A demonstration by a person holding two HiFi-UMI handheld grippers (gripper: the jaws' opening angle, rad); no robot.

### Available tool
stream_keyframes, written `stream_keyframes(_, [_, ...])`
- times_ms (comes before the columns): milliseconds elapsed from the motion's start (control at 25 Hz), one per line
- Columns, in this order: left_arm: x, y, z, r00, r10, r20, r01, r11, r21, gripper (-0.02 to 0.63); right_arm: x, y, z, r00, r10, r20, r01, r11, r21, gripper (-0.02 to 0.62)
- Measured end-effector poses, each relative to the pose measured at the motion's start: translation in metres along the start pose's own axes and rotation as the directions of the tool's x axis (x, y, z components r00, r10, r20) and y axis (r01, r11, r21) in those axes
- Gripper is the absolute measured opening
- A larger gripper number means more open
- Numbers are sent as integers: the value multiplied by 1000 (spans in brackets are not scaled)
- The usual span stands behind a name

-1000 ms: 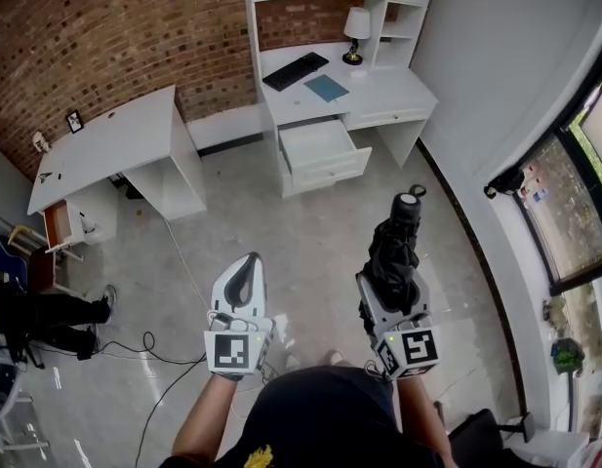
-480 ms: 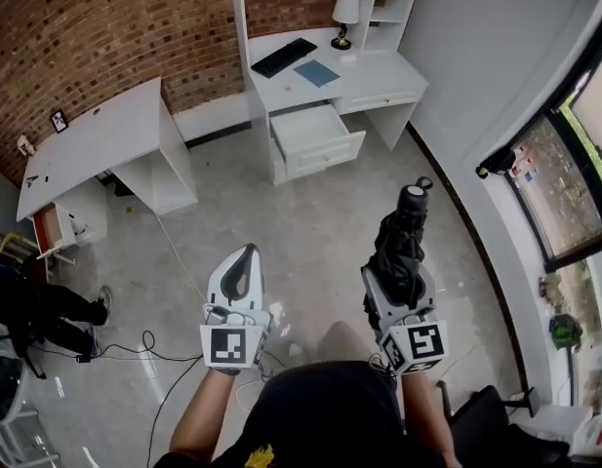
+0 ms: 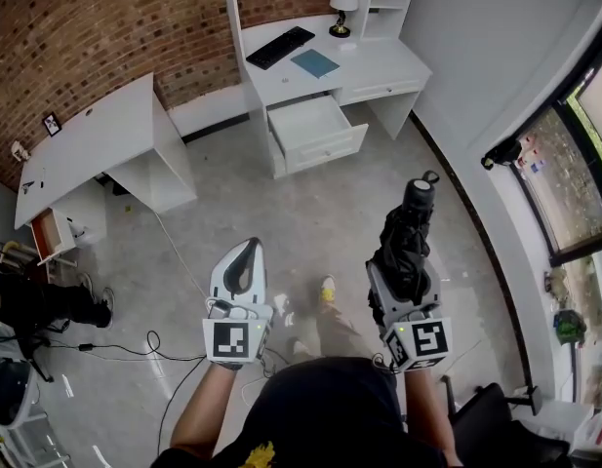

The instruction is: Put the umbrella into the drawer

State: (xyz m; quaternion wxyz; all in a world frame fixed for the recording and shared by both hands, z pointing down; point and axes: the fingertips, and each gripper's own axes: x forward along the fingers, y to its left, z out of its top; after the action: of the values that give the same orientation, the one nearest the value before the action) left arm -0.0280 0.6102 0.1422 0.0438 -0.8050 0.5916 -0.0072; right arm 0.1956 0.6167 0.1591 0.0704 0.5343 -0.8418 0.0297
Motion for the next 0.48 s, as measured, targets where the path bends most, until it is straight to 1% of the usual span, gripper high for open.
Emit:
stream_keyframes(120, [36, 9, -8, 1000, 13, -8, -13, 1000, -2, 18, 34, -23, -2, 1000, 4, 4, -4, 1000, -30, 281])
stream_keyframes(200, [64, 17, -14, 999, 22, -27, -21, 1000, 7, 18, 60, -42, 2, 1000, -4, 10, 4, 999, -34, 281])
stream_keyframes(360, [121, 29, -12, 999, 40, -35, -38, 998, 45, 18, 116, -82, 5, 1000, -4, 12, 4, 1000, 8, 281])
stream_keyframes(480, [166, 39, -6, 998, 53, -40, -51, 997, 61, 18, 157, -108, 7, 1000, 14, 2, -14, 999, 35, 281])
